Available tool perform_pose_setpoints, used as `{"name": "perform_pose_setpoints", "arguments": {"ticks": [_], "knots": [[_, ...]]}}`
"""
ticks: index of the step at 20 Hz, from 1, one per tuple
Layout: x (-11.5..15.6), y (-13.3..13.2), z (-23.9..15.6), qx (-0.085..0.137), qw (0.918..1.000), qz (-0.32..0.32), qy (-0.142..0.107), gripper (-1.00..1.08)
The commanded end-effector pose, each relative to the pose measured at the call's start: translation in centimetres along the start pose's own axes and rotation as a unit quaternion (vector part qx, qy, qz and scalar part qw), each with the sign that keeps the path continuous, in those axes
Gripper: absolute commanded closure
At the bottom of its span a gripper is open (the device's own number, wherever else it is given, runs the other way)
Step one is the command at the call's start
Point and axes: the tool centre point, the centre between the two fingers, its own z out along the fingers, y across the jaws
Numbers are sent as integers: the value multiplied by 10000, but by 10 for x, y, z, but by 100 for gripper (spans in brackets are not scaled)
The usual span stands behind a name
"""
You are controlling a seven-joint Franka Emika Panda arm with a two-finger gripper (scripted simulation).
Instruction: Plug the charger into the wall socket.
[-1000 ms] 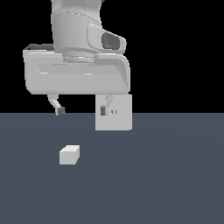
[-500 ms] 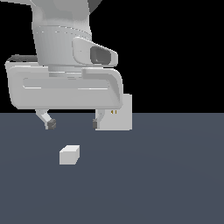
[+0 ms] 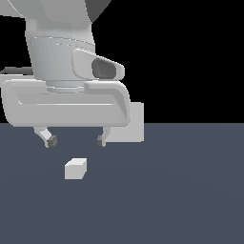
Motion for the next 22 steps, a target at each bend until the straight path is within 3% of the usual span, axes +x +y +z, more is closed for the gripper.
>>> {"name": "perform_pose_setpoints", "arguments": {"ticks": [1, 22], "knots": [[0, 0, 0, 0, 10000, 0, 1, -92], [-19, 0, 47, 1, 10000, 6, 9, -92]]}}
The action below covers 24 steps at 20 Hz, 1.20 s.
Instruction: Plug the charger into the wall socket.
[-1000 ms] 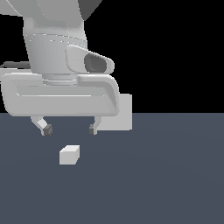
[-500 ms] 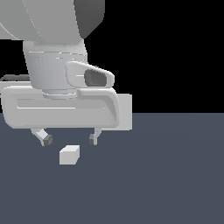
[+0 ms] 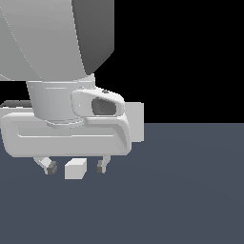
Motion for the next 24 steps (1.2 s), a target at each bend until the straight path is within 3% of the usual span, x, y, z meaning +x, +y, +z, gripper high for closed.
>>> {"name": "perform_pose_setpoints", "arguments": {"ticks": [1, 14, 24], "knots": [[0, 0, 1, 1, 10000, 0, 5, 108], [0, 2, -1, -1, 10000, 5, 5, 108], [11, 35, -29, -21, 10000, 20, 11, 108]]}}
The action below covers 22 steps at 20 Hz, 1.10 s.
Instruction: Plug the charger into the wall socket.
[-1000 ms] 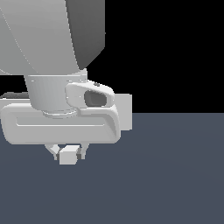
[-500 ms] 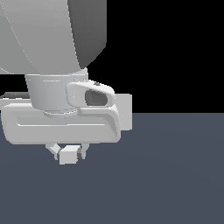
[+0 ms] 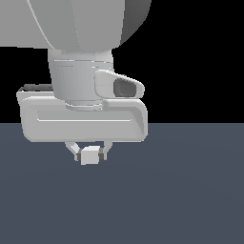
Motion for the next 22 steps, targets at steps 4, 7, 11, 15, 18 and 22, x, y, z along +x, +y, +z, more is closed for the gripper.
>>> {"name": "perform_pose_setpoints", "arguments": {"ticks": [4, 7, 11, 15, 18, 22], "knots": [[10, 27, -23, -18, 10000, 15, 7, 108], [15, 41, -35, -25, 10000, 24, 8, 108], [20, 54, -46, -27, 10000, 34, 7, 108], [23, 62, -52, -25, 10000, 40, 6, 108], [24, 65, -55, -23, 10000, 45, 5, 108], [25, 66, -56, -22, 10000, 48, 4, 108]]}}
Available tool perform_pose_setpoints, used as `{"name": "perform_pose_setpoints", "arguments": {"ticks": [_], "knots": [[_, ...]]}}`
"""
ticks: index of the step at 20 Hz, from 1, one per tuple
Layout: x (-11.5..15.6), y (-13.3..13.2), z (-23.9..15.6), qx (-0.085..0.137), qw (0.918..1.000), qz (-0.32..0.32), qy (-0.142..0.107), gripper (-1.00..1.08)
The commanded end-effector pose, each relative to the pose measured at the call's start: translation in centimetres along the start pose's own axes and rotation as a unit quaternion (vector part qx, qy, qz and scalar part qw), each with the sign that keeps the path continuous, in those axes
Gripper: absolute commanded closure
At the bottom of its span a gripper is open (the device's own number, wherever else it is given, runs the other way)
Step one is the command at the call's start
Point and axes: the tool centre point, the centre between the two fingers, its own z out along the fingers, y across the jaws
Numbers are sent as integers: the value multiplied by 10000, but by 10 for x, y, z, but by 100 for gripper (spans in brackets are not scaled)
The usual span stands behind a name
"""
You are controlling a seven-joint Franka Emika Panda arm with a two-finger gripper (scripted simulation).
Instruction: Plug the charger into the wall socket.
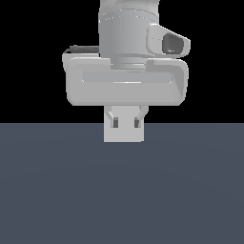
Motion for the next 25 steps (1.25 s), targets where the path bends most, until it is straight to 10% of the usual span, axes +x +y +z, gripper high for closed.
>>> {"name": "perform_pose_setpoints", "arguments": {"ticks": [1, 25], "knots": [[0, 0, -1, 3, 10000, -4, -1, 108], [44, 1, 16, 13, 10000, 8, -4, 108]]}}
